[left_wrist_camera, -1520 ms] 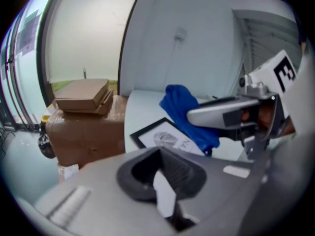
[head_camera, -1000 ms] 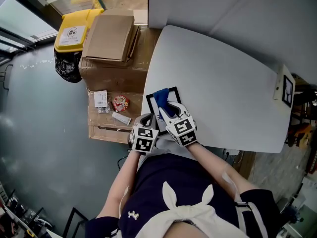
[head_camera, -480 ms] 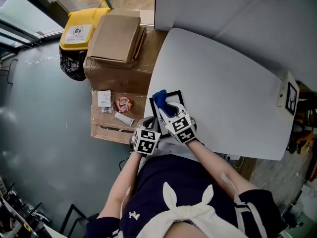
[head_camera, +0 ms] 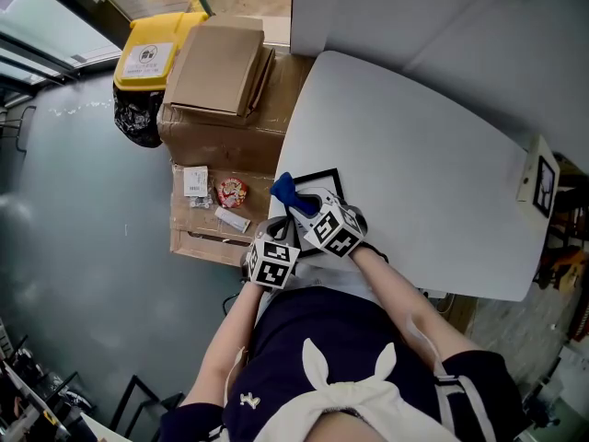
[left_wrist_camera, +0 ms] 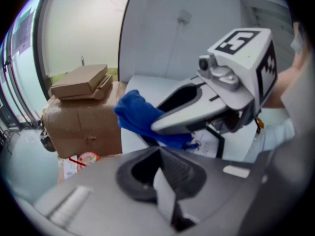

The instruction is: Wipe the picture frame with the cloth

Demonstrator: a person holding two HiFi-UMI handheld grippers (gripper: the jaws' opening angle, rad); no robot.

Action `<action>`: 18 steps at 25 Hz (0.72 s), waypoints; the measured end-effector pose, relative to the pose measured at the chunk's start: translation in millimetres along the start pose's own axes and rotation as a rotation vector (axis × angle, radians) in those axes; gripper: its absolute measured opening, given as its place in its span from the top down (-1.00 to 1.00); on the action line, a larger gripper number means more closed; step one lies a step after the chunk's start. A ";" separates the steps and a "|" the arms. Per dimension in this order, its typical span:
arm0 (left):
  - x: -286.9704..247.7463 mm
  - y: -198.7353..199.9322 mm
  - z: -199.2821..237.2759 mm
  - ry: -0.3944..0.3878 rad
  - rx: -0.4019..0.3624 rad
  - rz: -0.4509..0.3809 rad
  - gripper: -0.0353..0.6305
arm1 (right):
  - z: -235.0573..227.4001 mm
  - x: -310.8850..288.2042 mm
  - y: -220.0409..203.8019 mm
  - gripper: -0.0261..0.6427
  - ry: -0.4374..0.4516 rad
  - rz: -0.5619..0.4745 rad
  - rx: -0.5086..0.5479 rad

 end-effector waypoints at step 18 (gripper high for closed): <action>-2.0 1.8 -5.1 0.044 -0.045 0.022 0.88 | -22.5 -8.1 1.7 0.67 -0.024 0.113 0.119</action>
Point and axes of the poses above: the fingertips, and each gripper's own axes: x backward along the fingers, z to its left, y out of its top, the point moved 8 cm from there along x, backward along the fingers, and after that the axes turned 3 degrees about z, right-handed, at the moved point
